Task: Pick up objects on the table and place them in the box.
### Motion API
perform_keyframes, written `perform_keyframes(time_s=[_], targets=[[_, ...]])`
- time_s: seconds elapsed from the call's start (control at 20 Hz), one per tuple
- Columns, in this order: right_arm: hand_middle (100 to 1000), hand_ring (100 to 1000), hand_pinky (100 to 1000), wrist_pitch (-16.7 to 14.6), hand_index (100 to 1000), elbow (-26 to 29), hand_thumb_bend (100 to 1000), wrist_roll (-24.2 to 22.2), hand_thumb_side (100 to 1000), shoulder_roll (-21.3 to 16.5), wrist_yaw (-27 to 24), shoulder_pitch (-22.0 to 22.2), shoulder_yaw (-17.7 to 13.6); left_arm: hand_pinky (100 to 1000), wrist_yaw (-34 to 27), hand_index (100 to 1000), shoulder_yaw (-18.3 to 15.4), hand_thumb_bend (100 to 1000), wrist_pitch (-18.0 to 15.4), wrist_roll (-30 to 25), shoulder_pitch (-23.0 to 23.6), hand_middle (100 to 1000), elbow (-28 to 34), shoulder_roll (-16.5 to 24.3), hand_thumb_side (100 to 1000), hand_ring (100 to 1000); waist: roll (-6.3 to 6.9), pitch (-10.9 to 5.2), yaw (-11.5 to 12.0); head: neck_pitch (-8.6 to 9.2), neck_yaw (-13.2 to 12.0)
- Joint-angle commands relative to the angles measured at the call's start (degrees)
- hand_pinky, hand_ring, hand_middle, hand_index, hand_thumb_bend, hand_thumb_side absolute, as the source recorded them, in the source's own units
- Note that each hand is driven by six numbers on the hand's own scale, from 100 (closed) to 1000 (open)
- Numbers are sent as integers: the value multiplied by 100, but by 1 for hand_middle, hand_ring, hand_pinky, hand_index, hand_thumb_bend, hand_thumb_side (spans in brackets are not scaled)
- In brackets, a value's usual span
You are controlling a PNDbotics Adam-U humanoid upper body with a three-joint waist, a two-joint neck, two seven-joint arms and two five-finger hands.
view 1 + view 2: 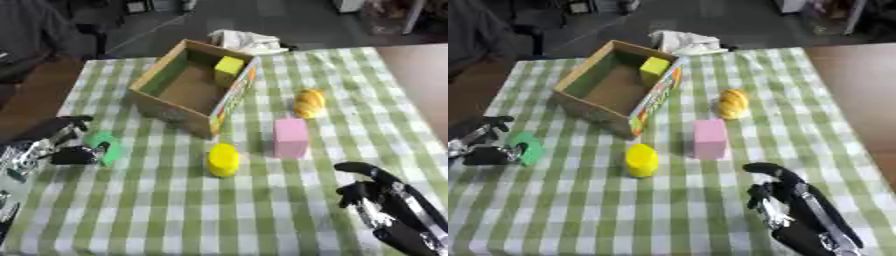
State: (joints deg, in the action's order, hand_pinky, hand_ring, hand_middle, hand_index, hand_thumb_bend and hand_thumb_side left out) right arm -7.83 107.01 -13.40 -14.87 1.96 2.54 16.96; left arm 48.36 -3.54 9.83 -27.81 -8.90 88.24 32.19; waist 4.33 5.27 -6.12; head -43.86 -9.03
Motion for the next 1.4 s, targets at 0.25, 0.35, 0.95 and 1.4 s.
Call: perform_keyframes(time_s=[0.25,0.35,0.95,1.4], targets=[[798,485,709,-19,813,70,100,-23,467,-15,24,-49,-20,738,55,992,80,298,32,116,-181,792,-124,59,582,760,1,-37,-33,-26,4],[798,485,709,-19,813,67,100,-25,467,-12,23,-50,-16,738,66,992,119,298,9,102,-209,787,-163,44,573,758,1,-36,-40,-26,6],[798,485,709,-20,813,57,100,-33,467,-2,22,-51,-14,719,189,985,193,253,31,90,-279,732,-418,-117,511,731,-6,-30,-64,-26,14],[798,486,710,-18,813,50,100,-34,467,0,26,-55,-17,607,116,918,135,122,65,538,-264,536,-155,-125,242,583,-1,-25,-66,-26,46]])
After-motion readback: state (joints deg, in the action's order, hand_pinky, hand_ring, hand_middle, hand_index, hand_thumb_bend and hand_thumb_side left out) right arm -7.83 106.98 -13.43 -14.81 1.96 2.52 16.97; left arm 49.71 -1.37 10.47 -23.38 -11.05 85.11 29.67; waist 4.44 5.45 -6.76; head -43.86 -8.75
